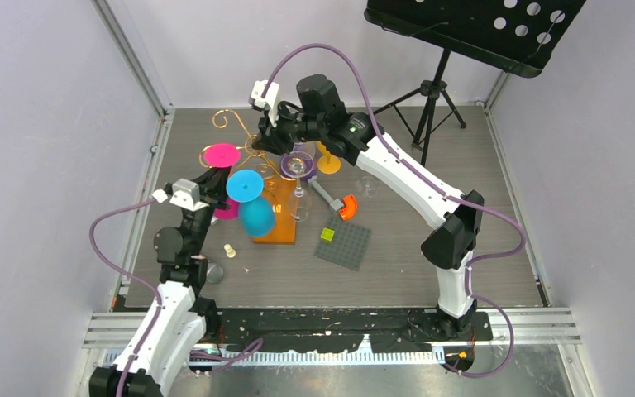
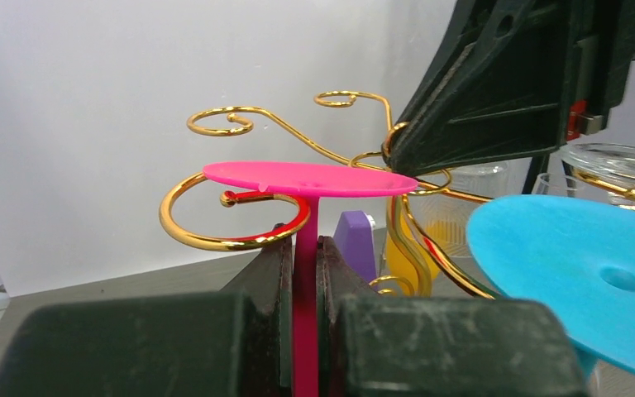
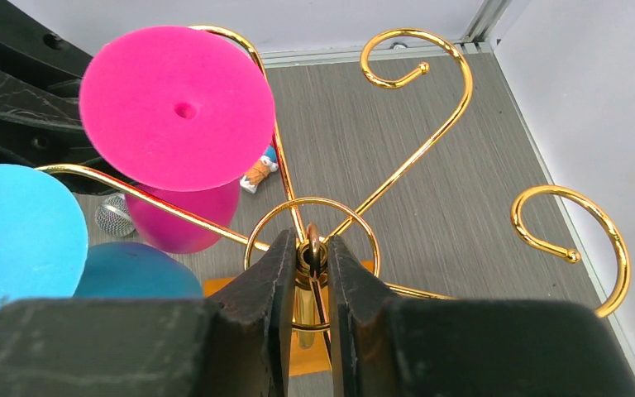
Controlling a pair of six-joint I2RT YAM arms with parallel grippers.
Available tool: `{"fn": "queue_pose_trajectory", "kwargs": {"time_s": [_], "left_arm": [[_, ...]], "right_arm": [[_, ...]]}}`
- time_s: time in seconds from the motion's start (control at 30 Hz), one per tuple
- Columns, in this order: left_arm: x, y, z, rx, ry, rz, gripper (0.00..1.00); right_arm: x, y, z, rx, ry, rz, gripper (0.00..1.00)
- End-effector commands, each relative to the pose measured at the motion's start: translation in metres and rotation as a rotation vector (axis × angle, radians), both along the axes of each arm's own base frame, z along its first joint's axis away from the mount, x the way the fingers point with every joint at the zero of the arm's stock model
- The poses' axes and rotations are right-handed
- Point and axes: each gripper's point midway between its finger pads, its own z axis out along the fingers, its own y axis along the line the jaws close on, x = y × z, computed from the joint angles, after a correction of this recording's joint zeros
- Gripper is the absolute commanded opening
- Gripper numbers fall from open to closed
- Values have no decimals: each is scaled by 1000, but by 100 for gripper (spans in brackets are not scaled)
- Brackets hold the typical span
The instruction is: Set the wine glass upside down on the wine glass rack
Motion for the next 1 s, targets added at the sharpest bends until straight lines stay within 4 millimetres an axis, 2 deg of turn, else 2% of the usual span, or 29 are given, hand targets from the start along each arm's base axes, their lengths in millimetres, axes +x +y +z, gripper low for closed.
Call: {"fn": "queue_pose_trajectory", "kwargs": {"time_s": [0.0, 0.33, 0.43, 0.57, 0.7, 0.87, 0.97], "left_arm": [[4, 18, 33, -31, -89, 99, 0], [16, 37, 38, -89, -75, 199, 0], [13, 38, 40, -87, -83, 201, 0], [7, 51, 38, -116, -75, 264, 0], [-3, 55, 40, -114, -81, 284, 0], [-13, 55, 39, -111, -87, 277, 0], [-16, 47, 37, -81, -87, 238, 0]], "right_arm": [[-3, -6, 17, 11, -50, -11, 6], [-2, -5, 15, 7, -54, -12, 6], [-1, -5, 15, 5, -58, -14, 7], [-2, -5, 15, 5, -59, -15, 6], [-1, -5, 13, 3, -56, -14, 6], [-1, -4, 13, 3, -56, -11, 7], [-1, -4, 13, 4, -54, -12, 7]]}}
